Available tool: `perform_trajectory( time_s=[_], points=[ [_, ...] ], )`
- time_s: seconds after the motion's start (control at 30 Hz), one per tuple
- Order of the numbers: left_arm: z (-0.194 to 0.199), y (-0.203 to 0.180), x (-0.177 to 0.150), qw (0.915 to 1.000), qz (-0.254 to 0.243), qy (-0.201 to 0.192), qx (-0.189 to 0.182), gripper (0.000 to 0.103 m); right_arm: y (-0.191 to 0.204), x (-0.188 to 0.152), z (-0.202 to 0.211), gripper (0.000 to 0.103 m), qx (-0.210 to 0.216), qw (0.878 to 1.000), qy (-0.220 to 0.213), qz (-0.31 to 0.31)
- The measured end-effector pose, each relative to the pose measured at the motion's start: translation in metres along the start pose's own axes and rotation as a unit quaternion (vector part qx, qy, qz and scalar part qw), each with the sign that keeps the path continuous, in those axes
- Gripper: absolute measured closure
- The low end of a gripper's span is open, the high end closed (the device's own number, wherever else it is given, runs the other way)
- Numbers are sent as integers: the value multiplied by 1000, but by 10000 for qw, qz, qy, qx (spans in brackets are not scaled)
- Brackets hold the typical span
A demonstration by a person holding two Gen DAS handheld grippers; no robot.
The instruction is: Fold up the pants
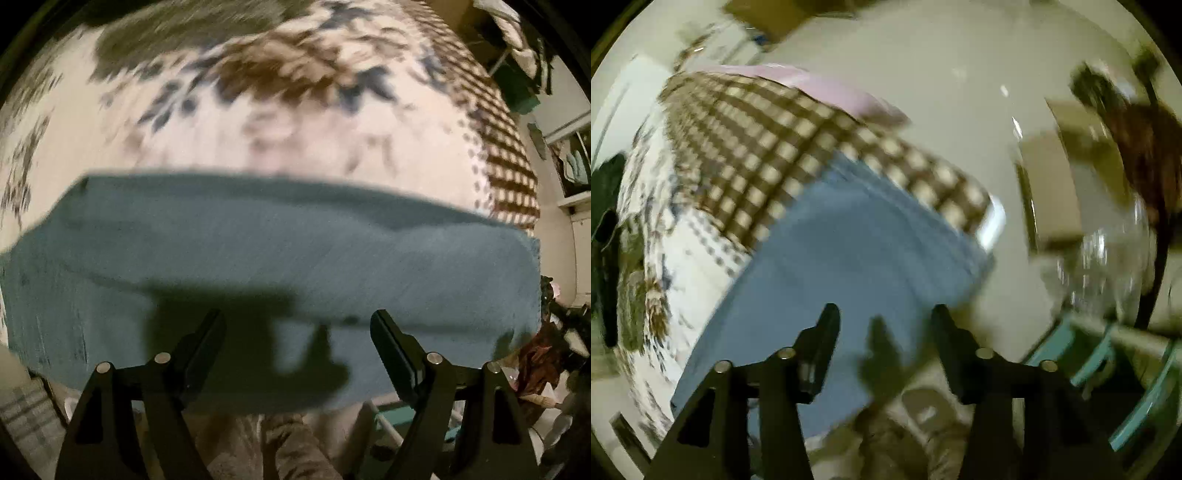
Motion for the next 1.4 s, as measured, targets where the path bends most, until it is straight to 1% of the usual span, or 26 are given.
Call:
perform_trajectory(
  time_s=[0.07, 0.13, 0.23, 0.27, 0.3, 0.33, 0.4, 0.43, 0.47, 0.53, 0.63, 0.7, 0.8, 0.83, 0.93, 0.97, 1.0, 1.03, 1.1, 1.13, 1.2, 1.23, 1.3, 1.33, 1.37, 1.4],
  points=[
    [-10, -19, 20, 9999, -79, -120, -69, 24, 16, 26, -15, 38, -61, 9995, -121, 283],
    [-21, -36, 39, 9996, -197, -186, -80, 24, 27, 50, -46, 37, -270, 9978, 4, 599],
    [-30, -59, 64, 9991, -355, -232, -69, 24, 34, 71, -86, 37, -705, 9924, 198, 993],
    [-33, -61, 69, 9989, -385, -239, -81, 24, 35, 74, -93, 41, -743, 9912, 255, 1067],
    [-35, -64, 74, 9987, -438, -245, -79, 24, 37, 76, -96, 50, -711, 9905, 269, 1143],
    [-35, -65, 77, 9986, -471, -248, -79, 24, 43, 78, -95, 83, -577, 9903, 182, 1255],
    [-32, -62, 81, 9985, -480, -262, -81, 24, 55, 77, -78, 86, -561, 9851, -156, 1617],
    [-30, -60, 82, 9986, -457, -263, -87, 24, 64, 76, -62, 86, -500, 9814, -414, 1804],
    [-27, -56, 82, 9988, -407, -266, -91, 24, 69, 75, -50, 86, -428, 9805, -575, 1830],
    [-20, -45, 81, 9992, -258, -299, -108, 24, 73, 77, -20, 87, -223, 9802, -914, 1744],
    [-4, -32, 78, 9991, -106, -391, -81, 24, 65, 80, 30, 87, 87, 9804, -1432, 1351],
    [3, -26, 78, 9989, 46, -464, -81, 24, 60, 83, 43, 87, 186, 9825, -1454, 1146],
    [-1, -25, 76, 9990, 114, -424, -27, 24, 50, 85, 19, 87, 40, 9895, -1097, 935],
    [-6, -25, 76, 9992, 117, -381, 0, 24, 47, 84, -5, 86, -79, 9925, -776, 944],
    [-13, -30, 76, 9993, 84, -374, 48, 24, 30, 77, -48, 71, -483, 9941, -162, 953],
    [-13, -31, 75, 9992, 43, -388, 59, 24, 26, 73, -48, 67, -385, 9959, -125, 811],
    [-12, -33, 73, 9992, 1, -409, 48, 24, 22, 69, -43, 60, -311, 9970, -152, 693],
    [-11, -34, 71, 9991, -20, -426, 38, 24, 13, 61, -35, 44, -326, 9973, -218, 617],
    [-7, -36, 64, 9990, -70, -433, -13, 24, -3, 45, -26, 42, -351, 9983, -195, 420],
    [-5, -35, 60, 9990, -71, -431, -21, 24, -17, 27, -23, 42, -338, 9993, -29, 128],
    [0, -32, 48, 9992, -27, -408, -32, 24, -25, -2, -24, 42, -163, 9990, 349, -205],
    [3, -27, 40, 9993, 22, -386, -20, 24, -20, -23, -23, 42, -19, 9981, 588, -200],
    [11, -11, 22, 9995, 154, -285, 21, 24, -1, -47, -19, 42, 173, 9964, 835, 31],
    [14, -2, 14, 9995, 202, -253, 60, 24, 22, -62, -12, 42, 466, 9939, 973, 246],
    [19, 8, 6, 9993, 257, -234, 104, 24, 41, -72, -9, 42, 634, 9913, 1069, 436],
    [24, 21, -1, 9991, 325, -232, 173, 24, 72, -84, -5, 42, 898, 9855, 1221, 761]
  ],
)
Point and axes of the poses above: each gripper's, at about its wrist camera, not at the fingertips, and z roughly against the way its jaws point, y to its left, x to its top, the point moved 5 cm from there along -z, roughly the way its jaws point, and after that the axes turned 9 degrees about -y, right-handed, at the moved point
